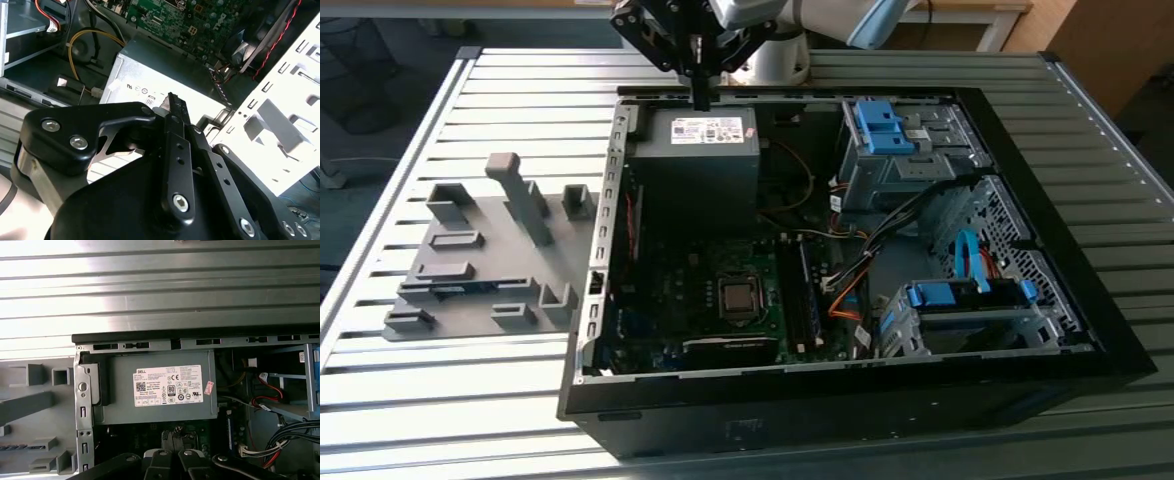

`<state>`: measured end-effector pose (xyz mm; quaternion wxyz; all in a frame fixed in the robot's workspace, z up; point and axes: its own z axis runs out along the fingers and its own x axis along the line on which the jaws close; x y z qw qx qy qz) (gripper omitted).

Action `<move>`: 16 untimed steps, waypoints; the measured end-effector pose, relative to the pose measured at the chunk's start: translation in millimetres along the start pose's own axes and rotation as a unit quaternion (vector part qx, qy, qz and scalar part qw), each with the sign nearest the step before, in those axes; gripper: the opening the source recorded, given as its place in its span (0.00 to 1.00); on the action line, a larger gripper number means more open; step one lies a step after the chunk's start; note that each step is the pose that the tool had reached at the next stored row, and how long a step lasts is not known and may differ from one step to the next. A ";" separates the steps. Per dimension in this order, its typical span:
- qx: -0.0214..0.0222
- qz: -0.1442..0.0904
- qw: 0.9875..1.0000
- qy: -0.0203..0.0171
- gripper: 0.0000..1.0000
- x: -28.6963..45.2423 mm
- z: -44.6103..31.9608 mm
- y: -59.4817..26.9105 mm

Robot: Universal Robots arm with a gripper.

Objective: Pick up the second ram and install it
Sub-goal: 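Reach for the second ram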

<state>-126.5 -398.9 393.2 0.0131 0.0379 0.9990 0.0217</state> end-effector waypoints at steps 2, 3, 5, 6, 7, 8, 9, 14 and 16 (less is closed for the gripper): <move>0.000 0.000 1.000 0.000 0.11 0.4 0.0 0.0; 0.000 0.000 1.000 0.000 0.11 0.6 0.0 -0.1; 0.000 0.000 1.000 0.000 0.11 0.9 0.0 -0.1; 0.000 0.000 1.000 0.000 0.11 1.1 0.0 -0.1; 0.000 0.000 1.000 0.000 0.11 1.3 0.0 -0.1; 0.000 0.000 1.000 0.000 0.11 1.5 -0.1 -0.1; 0.000 0.000 1.000 0.000 0.11 1.7 0.0 -0.1; 0.000 0.000 1.000 0.000 0.11 2.7 0.0 -0.2; 0.000 0.000 1.000 0.000 0.11 3.2 0.0 -0.2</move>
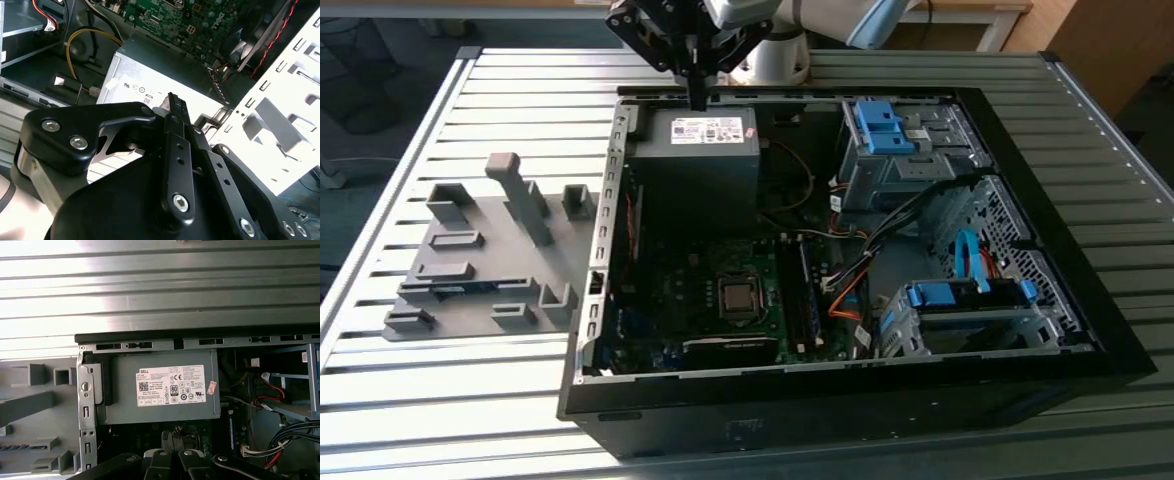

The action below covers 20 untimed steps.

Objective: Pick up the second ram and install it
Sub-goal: 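Reach for the second ram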

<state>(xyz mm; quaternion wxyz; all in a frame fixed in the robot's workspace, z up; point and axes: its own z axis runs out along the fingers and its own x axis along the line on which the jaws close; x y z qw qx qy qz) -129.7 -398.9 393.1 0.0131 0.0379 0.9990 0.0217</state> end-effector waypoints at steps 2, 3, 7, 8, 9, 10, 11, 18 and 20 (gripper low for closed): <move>0.000 0.000 1.000 0.000 0.11 0.7 0.0 -0.1; 0.000 0.000 1.000 0.000 0.11 1.1 0.0 -0.1; 0.000 0.000 1.000 0.000 0.11 2.7 0.0 -0.2; 0.000 0.000 1.000 0.000 0.11 3.0 0.0 -0.2; 0.000 0.000 1.000 0.000 0.11 3.3 0.0 -0.3; 0.000 0.000 1.000 0.000 0.11 3.6 0.0 -0.3; 0.000 0.000 1.000 0.000 0.11 3.9 0.0 -0.3; 0.000 0.000 1.000 0.000 0.11 6.0 0.1 -0.5; 0.000 0.000 1.000 0.000 0.11 6.5 0.1 -0.5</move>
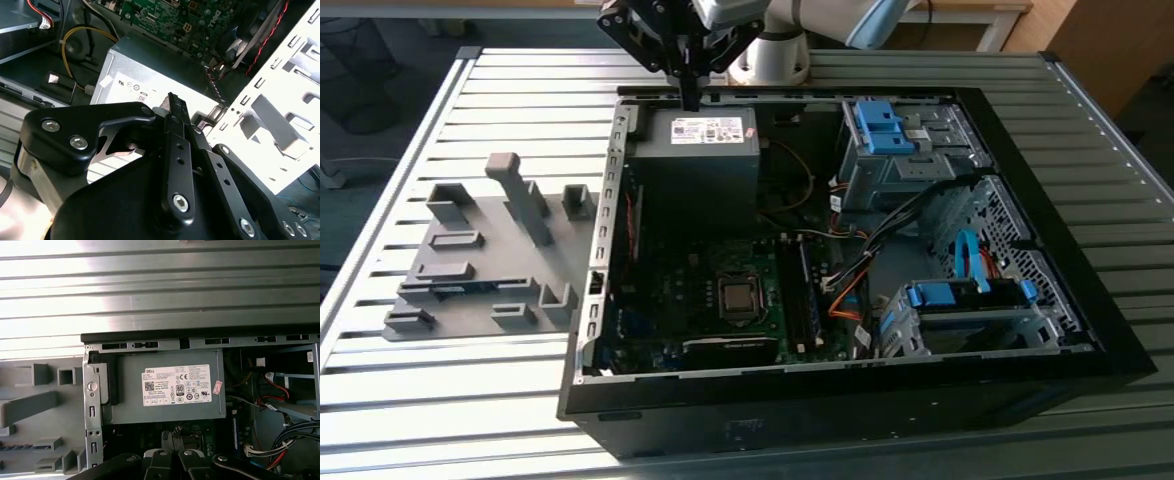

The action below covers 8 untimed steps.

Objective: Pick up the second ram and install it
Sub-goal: 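Reach for the second ram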

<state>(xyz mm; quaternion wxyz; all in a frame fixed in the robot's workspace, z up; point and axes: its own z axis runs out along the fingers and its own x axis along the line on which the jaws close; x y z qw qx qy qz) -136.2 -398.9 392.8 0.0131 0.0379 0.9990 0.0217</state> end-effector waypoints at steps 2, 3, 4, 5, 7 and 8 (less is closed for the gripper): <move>0.000 0.000 1.000 0.000 0.11 0.5 0.0 0.0; 0.000 0.000 1.000 0.000 0.11 0.8 0.0 -0.1; 0.000 0.000 1.000 0.000 0.11 1.1 0.0 -0.1; 0.000 0.000 1.000 0.000 0.11 1.4 0.0 -0.1; 0.000 0.000 1.000 0.000 0.11 1.9 0.1 -0.2; 0.000 0.000 1.000 0.000 0.11 2.2 0.0 -0.2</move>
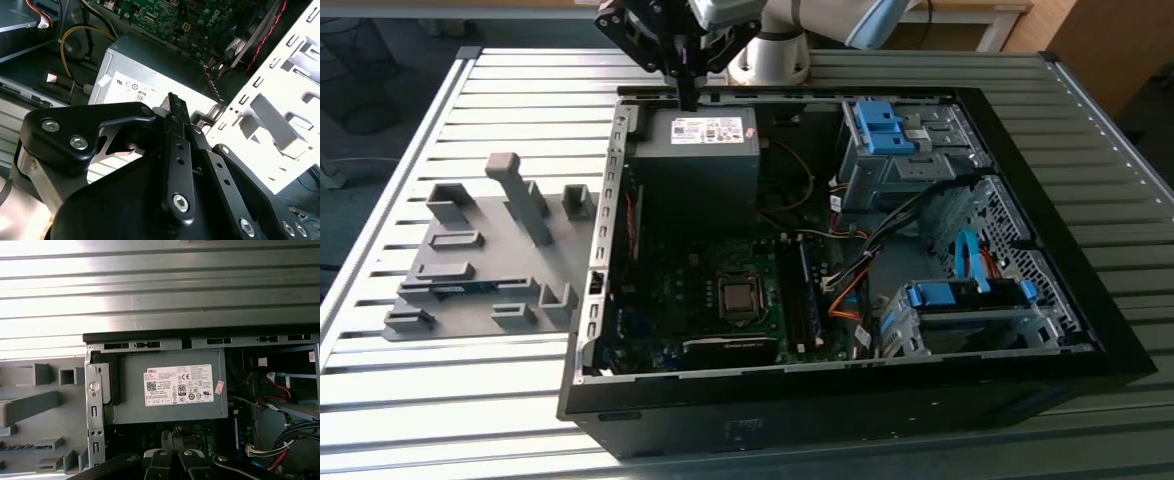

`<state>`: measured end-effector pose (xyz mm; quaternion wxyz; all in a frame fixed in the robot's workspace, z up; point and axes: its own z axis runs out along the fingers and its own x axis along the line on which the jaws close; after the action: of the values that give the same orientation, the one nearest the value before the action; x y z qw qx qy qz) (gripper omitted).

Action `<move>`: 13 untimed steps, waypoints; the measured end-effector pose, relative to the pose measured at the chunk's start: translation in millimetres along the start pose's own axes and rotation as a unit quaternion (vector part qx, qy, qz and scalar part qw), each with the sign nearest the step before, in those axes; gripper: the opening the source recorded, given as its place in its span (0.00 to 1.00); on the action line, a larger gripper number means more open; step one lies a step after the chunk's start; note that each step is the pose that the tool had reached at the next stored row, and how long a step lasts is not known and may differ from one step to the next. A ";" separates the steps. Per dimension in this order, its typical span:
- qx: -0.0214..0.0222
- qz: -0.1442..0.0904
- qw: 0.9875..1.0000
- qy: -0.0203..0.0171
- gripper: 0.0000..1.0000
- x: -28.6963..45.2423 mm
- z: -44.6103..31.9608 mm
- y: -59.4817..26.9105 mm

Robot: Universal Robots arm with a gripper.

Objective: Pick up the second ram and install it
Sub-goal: 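Reach for the second ram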

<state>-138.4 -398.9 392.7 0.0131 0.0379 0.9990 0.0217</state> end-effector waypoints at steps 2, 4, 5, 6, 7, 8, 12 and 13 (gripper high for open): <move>0.000 0.000 1.000 0.000 0.11 0.4 0.0 0.0; 0.000 0.000 1.000 0.000 0.11 0.8 0.0 0.0; 0.000 0.000 1.000 0.000 0.11 1.0 0.0 -0.1; 0.000 0.000 1.000 0.000 0.11 1.3 0.0 -0.1; 0.000 0.000 1.000 0.000 0.11 1.5 0.0 -0.1; 0.000 0.000 1.000 0.000 0.11 1.7 0.0 -0.1; 0.000 0.000 1.000 0.000 0.11 2.6 0.1 -0.2; 0.000 0.000 1.000 0.000 0.11 2.8 0.1 -0.2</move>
<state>-141.2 -398.9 392.6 0.0131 0.0379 0.9990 0.0217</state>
